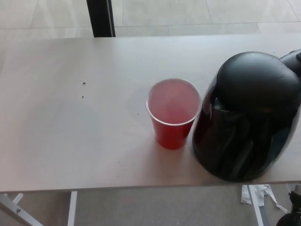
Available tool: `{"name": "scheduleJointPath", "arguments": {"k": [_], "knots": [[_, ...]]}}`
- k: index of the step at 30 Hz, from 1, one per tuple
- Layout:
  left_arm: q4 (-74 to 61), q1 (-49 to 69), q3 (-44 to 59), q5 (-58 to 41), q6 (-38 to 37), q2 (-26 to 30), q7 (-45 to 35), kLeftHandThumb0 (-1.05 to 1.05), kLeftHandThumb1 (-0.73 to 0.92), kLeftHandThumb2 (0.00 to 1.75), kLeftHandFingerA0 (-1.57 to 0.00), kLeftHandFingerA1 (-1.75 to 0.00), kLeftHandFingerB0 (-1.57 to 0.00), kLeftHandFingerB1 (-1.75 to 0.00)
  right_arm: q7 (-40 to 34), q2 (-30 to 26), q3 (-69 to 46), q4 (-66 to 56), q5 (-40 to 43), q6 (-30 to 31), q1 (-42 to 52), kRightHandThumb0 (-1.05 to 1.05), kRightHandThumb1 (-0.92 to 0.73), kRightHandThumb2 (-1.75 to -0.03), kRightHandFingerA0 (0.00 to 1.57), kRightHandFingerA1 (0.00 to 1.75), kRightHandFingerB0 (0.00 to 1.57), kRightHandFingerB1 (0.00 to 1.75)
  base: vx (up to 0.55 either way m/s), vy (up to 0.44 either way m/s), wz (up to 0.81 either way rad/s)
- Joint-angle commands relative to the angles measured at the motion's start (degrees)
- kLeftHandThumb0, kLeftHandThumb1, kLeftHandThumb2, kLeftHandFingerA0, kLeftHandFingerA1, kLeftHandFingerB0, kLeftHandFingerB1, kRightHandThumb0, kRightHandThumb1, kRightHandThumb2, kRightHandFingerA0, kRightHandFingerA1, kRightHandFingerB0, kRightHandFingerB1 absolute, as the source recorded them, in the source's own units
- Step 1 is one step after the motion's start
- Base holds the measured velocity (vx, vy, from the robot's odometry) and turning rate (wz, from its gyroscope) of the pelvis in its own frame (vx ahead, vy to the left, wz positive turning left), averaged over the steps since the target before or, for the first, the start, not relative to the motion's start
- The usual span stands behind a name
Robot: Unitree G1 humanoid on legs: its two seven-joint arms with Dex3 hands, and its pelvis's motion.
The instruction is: The robot uses its right hand to lift up a kettle kept on the middle of the desk by its handle and tilt it into a glass kept next to it to pour out water
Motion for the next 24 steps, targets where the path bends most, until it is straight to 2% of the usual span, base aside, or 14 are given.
{"name": "scheduleJointPath", "arguments": {"k": [1,4,5,6,7,12,14,17,18,19,20,21,23,24], "knots": [[-0.36,0.44,0.37,0.04,-0.92,-0.45,0.21,-0.71,0.9,0.67,-0.63,-0.54,-0.41,-0.5,-7.35,-1.11,-1.37,2.47,4.98,-0.16,-3.15,-0.25,-0.62,-0.8,0.95,1.75,0.47,1.18,0.0,0.0,0.0],[-0.67,0.76,0.12,0.44,-0.92,-0.28,0.24,-0.71,0.9,0.67,-0.62,-0.54,-0.4,-0.49,-8.75,-0.8,-1.06,1.92,6.08,-1.17,-1.9,-0.24,-0.61,-0.81,0.93,1.75,0.45,1.28,0.0,0.0,0.0],[-1.41,1.16,0.51,-0.17,-0.58,-0.48,-0.11,-0.72,0.9,0.67,-0.61,-0.55,-0.39,-0.5,-8.95,-0.45,-1.32,1.42,6.94,-2.1,0.08,-0.42,-0.54,-0.97,1.22,1.39,0.59,0.96,0.0,0.0,0.0],[-1.54,1.42,0.4,-0.03,-1.16,-0.48,-0.26,-0.72,0.9,0.67,-0.6,-0.55,-0.39,-0.5,-9.46,0.16,-2.54,1.01,8.28,-2.65,0.8,-0.29,-0.66,-0.75,0.93,1.75,0.4,0.84,0.0,0.0,0.0],[-1.54,1.51,0.38,0.05,-1.16,-0.46,-0.22,-0.71,0.9,0.67,-0.61,-0.56,-0.39,-0.5,-9.59,0.03,-2.27,1.02,8.82,-3.6,1.99,-0.28,-0.62,-0.78,0.97,1.75,0.51,1.36,0.0,0.0,0.0],[-0.79,1.16,0.72,-0.38,-0.48,-0.65,-0.02,-0.71,0.89,0.67,-0.64,-0.57,-0.41,-0.5,-10.66,-2.89,1.04,3.04,8.58,-3.59,3.8,-0.26,-0.65,-0.73,0.96,1.75,0.6,1.5,0.0,0.0,0.0],[0.17,0.86,0.54,-0.13,-1.25,-0.54,-0.23,-0.72,0.89,0.67,-0.63,-0.57,-0.4,-0.5,-12.72,-3.17,1.45,2.84,8.4,-4.65,4.51,-0.29,-0.61,-0.82,1.04,1.72,0.74,1.43,0.0,0.0,0.0],[0.0,1.03,0.76,-0.2,-0.41,-0.71,0.36,-0.72,0.88,0.66,-0.65,-0.57,-0.42,-0.5,-14.63,-4.26,3.19,3.69,7.89,-5.09,5.27,-0.35,-0.7,-0.72,1.03,1.7,0.65,1.38,0.0,0.0,0.0],[-0.04,1.45,0.57,0.0,-1.05,-0.59,-0.11,-0.73,0.89,0.67,-0.63,-0.58,-0.41,-0.51,-15.57,-4.19,2.41,3.7,8.66,-6.67,6.02,-0.41,-0.53,-0.96,1.26,1.41,0.86,1.17,0.0,0.0,0.0],[-0.04,1.66,0.51,0.07,-1.27,-0.58,-0.25,-0.73,0.89,0.67,-0.63,-0.58,-0.41,-0.51,-15.86,-4.16,2.23,3.66,8.91,-7.12,6.36,-0.41,-0.53,-0.96,1.26,1.41,0.86,1.17,0.0,0.0,0.0],[-0.1,1.93,0.48,0.11,-1.37,-0.61,-0.32,-0.72,0.89,0.67,-0.63,-0.57,-0.4,-0.5,-16.36,-4.19,2.33,3.31,9.43,-7.57,7.01,-0.31,-0.66,-0.7,0.95,1.75,0.7,1.4,0.0,0.0,0.0],[-0.69,2.33,0.43,0.15,-1.08,-0.65,-0.25,-0.72,0.9,0.67,-0.64,-0.57,-0.4,-0.5,-16.79,-4.04,2.4,2.64,9.58,-7.74,7.65,-0.34,-0.48,-0.98,1.22,1.34,0.79,1.04,0.0,0.0,0.0],[-1.6,3.22,0.57,0.03,-0.81,-0.76,-0.25,-0.73,0.89,0.66,-0.63,-0.56,-0.41,-0.5,-18.3,-3.0,1.25,1.5,10.58,-8.21,8.62,-0.19,-0.57,-0.73,1.01,1.67,0.77,1.01,0.0,0.0,0.0],[-1.7,3.35,0.59,-0.01,-0.8,-0.77,-0.25,-0.73,0.89,0.66,-0.63,-0.56,-0.41,-0.5,-18.57,-2.93,1.22,1.34,10.88,-8.31,8.83,-0.19,-0.57,-0.73,1.01,1.67,0.77,1.01,0.0,0.0,0.0]]}}
